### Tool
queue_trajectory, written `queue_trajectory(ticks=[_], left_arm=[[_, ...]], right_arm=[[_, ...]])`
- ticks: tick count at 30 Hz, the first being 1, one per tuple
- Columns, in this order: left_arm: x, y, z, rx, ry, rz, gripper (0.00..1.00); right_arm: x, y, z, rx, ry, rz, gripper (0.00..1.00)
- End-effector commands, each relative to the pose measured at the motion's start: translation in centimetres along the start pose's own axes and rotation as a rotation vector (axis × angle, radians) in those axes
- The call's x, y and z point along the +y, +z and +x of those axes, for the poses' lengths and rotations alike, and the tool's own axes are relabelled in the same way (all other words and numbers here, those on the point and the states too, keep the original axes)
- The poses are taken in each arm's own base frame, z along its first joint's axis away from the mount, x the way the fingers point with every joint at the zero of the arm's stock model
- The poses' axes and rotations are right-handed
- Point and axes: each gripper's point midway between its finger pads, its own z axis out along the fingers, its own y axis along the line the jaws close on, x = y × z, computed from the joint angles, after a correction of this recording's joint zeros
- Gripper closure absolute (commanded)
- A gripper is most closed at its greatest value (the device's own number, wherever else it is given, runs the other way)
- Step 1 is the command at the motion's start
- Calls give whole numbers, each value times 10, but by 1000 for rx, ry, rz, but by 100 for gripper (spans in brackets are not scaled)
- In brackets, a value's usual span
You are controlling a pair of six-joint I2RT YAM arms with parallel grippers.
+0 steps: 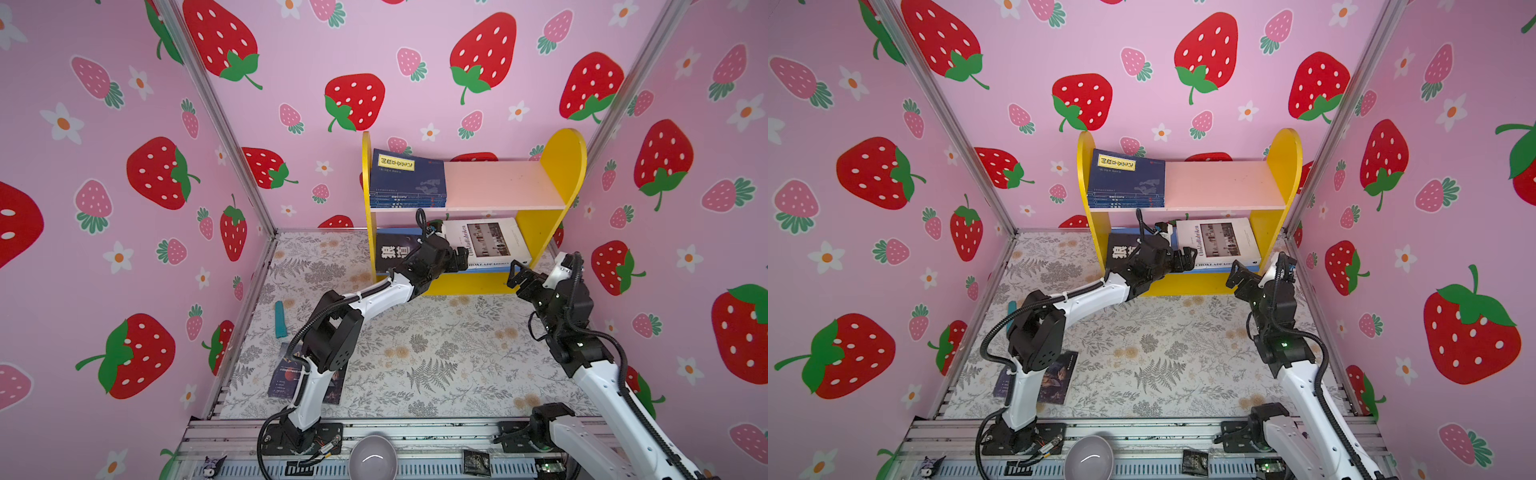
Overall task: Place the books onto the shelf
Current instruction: 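Withdraw the left gripper from the shelf while the right gripper moves toward the floor book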
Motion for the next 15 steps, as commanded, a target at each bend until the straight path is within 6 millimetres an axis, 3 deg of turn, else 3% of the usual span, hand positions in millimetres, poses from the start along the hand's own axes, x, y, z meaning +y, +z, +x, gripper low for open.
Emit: queue_trajectory(ticks=[1,5,7,10,12,15], left_arm=[[-11,-52,-18,-25,5,-12,6],[-24,-122,10,33,33,13,5],[-8,-156,23,70,6,-37,4],[47,-207,40,87,-70,-213,3],[101,-245,53,63,-117,-403,0],[169,-294,74,30,-269,-590,0]], right_arm=[[29,-13,-21,-16,-26,-118,1],[57,-19,-10,67,-69,-245,2],[73,-25,-3,91,-80,-307,2],[103,-37,9,103,-105,-400,2],[126,-44,22,115,-132,-457,2],[164,-48,56,166,-189,-564,2]])
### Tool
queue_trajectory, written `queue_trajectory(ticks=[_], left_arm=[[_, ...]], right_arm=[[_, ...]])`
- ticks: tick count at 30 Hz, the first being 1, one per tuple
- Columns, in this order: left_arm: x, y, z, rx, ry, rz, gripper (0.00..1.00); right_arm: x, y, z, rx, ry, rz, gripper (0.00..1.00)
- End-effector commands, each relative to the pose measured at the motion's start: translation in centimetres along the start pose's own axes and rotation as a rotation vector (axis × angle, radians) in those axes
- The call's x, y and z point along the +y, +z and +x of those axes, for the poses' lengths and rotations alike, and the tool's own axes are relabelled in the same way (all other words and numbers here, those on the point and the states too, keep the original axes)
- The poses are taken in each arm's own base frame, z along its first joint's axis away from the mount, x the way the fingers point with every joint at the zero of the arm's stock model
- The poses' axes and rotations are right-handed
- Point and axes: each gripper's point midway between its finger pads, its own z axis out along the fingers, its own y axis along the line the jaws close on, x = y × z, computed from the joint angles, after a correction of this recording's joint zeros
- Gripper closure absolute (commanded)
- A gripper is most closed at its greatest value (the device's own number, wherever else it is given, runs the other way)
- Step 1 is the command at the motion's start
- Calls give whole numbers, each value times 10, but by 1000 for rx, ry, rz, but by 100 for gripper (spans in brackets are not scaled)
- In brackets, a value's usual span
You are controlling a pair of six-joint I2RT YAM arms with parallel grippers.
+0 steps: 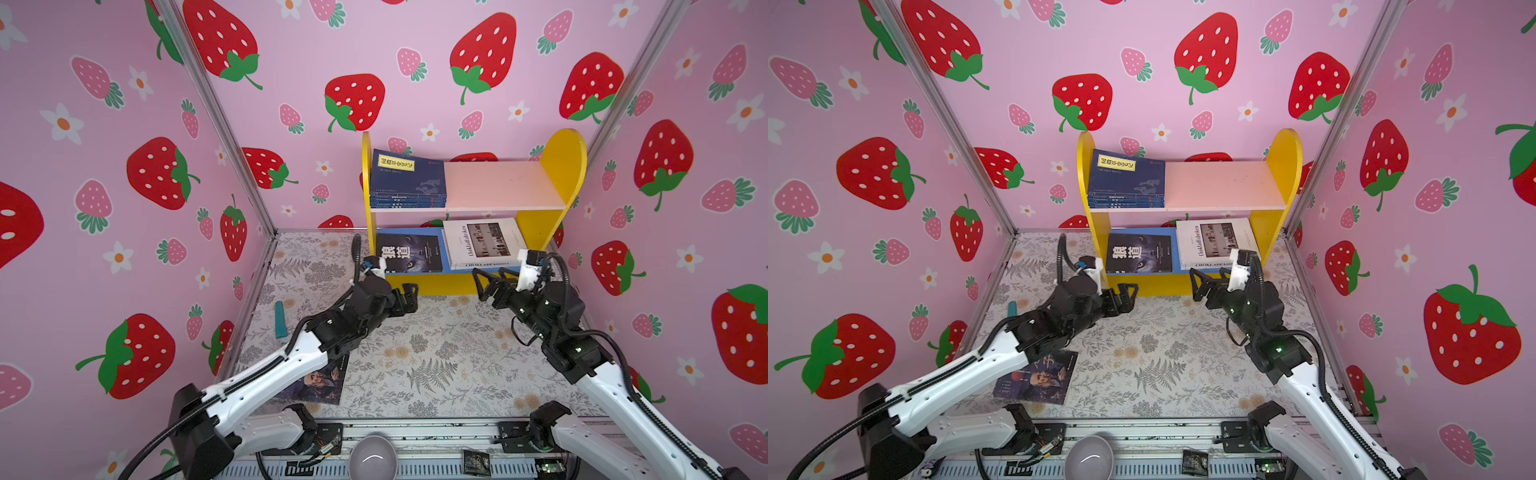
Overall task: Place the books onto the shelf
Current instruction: 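Withdraw the left gripper from the shelf while the right gripper moves toward the floor book, then lower both grippers onto the purple Guiguzi book lying on the floor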
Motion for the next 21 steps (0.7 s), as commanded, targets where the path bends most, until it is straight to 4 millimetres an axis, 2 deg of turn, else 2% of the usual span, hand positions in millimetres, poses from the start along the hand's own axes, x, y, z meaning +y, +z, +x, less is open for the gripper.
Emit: queue_trajectory(ticks=[1,3,5,9,12,16,21], left_arm=[[121,-24,35,24,-145,-391,0],[161,-41,50,20,-253,-472,1],[191,-62,62,14,-328,-556,3],[224,-105,80,8,-427,-661,3],[238,-129,96,25,-494,-723,3],[253,-158,113,49,-546,-815,1],[256,-163,125,90,-626,-886,1]], right_arm=[[34,22,22,35,-81,-85,2],[61,40,50,105,-144,-134,3],[88,56,78,172,-207,-187,3],[134,91,136,315,-287,-305,3],[155,113,166,365,-295,-362,3],[181,132,194,408,-318,-441,3],[207,157,228,451,-355,-523,3]])
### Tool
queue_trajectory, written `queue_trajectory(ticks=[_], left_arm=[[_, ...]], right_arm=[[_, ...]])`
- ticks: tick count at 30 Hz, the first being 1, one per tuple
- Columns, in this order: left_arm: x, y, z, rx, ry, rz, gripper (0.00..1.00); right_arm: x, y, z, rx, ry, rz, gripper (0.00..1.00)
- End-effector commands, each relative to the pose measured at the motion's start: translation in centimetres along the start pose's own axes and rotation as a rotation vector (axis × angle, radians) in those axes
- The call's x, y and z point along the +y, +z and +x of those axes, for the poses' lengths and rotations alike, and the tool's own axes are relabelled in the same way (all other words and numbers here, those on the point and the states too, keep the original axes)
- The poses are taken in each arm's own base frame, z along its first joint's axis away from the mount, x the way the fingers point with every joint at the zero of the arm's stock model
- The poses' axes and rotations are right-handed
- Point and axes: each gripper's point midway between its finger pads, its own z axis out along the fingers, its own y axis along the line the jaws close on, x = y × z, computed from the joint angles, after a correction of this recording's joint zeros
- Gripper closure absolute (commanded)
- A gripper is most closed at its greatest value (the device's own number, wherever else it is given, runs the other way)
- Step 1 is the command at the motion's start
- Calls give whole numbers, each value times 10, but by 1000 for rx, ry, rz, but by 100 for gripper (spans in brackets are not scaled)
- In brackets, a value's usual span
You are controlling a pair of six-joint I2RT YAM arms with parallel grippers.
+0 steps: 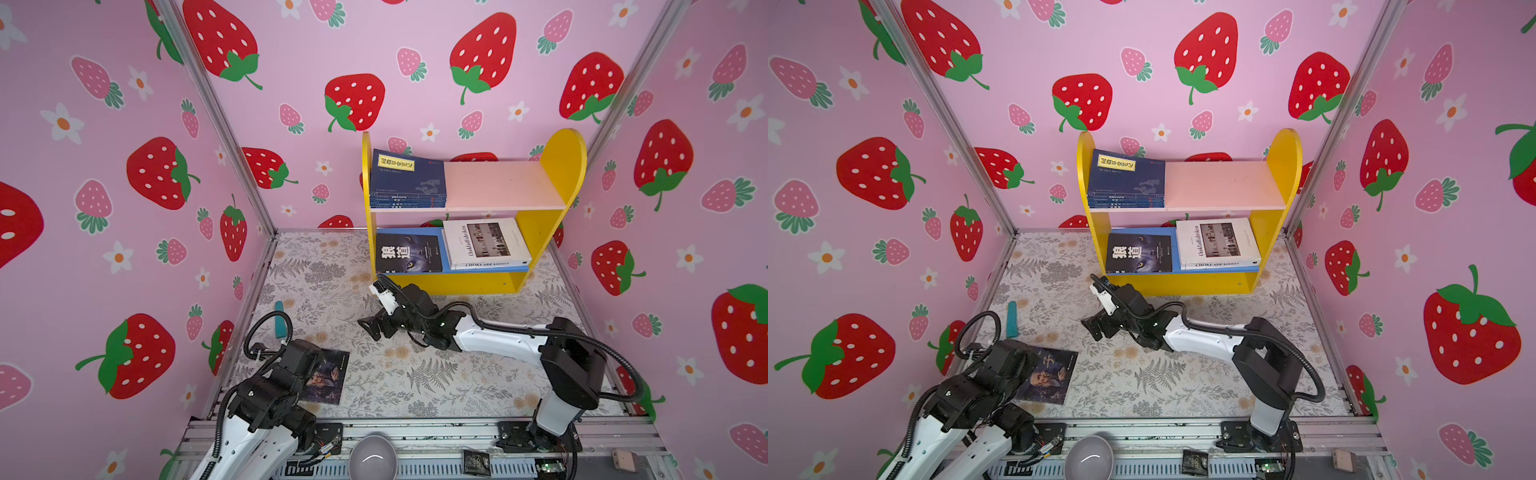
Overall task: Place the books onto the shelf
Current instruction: 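Lower both grippers onto the purple Guiguzi book lying on the floor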
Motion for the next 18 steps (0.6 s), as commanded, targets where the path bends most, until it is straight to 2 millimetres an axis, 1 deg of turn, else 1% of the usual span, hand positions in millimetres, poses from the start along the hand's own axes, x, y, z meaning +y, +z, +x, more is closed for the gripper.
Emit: queue_trajectory(ticks=[1,3,6,9,13,16,18], left_arm=[[41,-3,19,101,-63,-206,1],[41,1,25,139,-78,-250,0],[34,10,30,176,-114,-270,0],[30,27,38,239,-161,-283,0],[36,42,49,308,-231,-327,1],[39,46,46,275,-252,-330,1],[38,50,43,255,-260,-315,1]], right_arm=[[27,21,-12,-35,-64,-109,3],[34,39,-5,-19,-73,-146,3],[36,62,9,18,-77,-164,4],[37,74,17,36,-73,-185,4],[36,86,23,45,-89,-185,4],[34,96,24,45,-93,-180,4],[38,103,27,52,-86,-204,4]])
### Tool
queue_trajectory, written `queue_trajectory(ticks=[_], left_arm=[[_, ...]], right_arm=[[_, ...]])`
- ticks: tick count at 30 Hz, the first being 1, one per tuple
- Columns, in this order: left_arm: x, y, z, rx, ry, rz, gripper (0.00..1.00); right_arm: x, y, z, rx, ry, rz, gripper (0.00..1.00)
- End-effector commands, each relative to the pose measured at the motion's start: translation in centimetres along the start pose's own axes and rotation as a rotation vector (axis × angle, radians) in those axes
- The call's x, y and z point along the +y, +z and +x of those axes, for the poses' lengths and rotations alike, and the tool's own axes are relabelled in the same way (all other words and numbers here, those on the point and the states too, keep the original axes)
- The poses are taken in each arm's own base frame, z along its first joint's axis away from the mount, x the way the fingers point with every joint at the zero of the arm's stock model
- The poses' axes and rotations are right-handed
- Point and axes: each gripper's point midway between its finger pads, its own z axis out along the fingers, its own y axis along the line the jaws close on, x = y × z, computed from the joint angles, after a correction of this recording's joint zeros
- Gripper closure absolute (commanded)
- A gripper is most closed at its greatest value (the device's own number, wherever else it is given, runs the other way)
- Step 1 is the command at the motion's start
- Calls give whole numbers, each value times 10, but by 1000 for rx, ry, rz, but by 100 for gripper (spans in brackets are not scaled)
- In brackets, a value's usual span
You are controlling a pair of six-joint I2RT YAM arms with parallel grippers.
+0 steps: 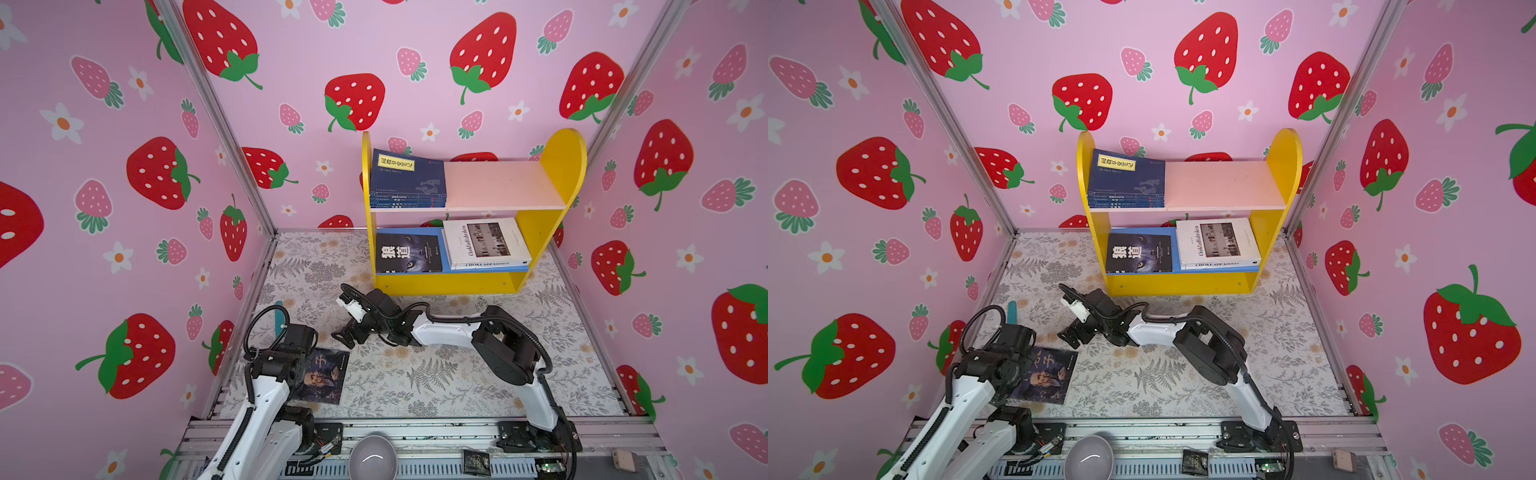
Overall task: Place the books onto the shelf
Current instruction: 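Lower both grippers onto the purple Guiguzi book lying on the floor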
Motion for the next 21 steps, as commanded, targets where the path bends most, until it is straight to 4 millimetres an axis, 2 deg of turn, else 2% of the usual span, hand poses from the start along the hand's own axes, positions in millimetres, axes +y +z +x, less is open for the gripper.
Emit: queue_trajectory(ticks=[1,6,10,14,16,21], left_arm=[[-2,3,42,231,-115,28,1],[-15,23,54,271,-121,66,1],[-28,34,55,249,-119,148,0],[-45,37,54,231,-115,275,0],[-60,37,54,226,-106,356,1],[-94,33,53,237,-43,487,1]], right_arm=[[10,12,-10,-24,-26,-57,4],[13,33,5,18,22,-117,5],[14,48,15,57,58,-146,6],[14,64,40,155,99,-174,12],[12,63,50,187,113,-166,15],[1,51,70,232,121,-98,15]])
